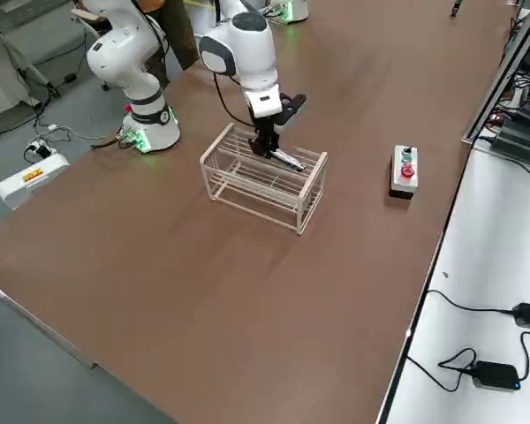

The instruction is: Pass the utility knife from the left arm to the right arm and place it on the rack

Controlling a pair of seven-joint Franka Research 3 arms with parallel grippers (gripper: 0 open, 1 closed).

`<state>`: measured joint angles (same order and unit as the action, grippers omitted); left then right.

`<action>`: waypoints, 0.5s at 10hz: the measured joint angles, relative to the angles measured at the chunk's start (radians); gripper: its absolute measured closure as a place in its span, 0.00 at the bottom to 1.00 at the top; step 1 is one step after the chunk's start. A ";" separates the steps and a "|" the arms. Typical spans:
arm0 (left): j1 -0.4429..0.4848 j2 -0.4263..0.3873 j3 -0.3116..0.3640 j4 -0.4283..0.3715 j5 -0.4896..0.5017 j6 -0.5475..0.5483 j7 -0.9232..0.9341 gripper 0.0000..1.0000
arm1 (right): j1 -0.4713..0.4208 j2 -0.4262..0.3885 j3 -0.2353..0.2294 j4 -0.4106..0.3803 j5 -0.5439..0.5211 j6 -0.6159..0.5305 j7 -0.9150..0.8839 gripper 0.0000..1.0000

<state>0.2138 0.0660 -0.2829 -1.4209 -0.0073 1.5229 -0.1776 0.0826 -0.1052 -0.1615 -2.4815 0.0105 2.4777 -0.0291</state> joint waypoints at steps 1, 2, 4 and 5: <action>0.000 0.000 0.000 0.001 0.000 0.000 0.000 0.00 | 0.000 0.009 0.000 0.000 0.000 0.003 0.000 0.59; 0.000 0.000 0.001 0.002 0.000 0.000 0.000 0.00 | 0.000 0.016 0.000 0.000 0.000 0.005 0.000 0.59; 0.001 0.000 0.001 0.002 0.000 0.000 -0.001 0.00 | 0.000 0.020 -0.001 0.000 0.000 0.006 0.000 0.57; 0.001 0.000 0.001 0.002 0.000 0.000 -0.001 0.00 | 0.000 0.020 0.000 0.001 0.000 0.006 0.000 0.45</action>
<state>0.2145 0.0660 -0.2815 -1.4185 -0.0077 1.5230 -0.1785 0.0828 -0.0857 -0.1619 -2.4809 0.0106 2.4834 -0.0292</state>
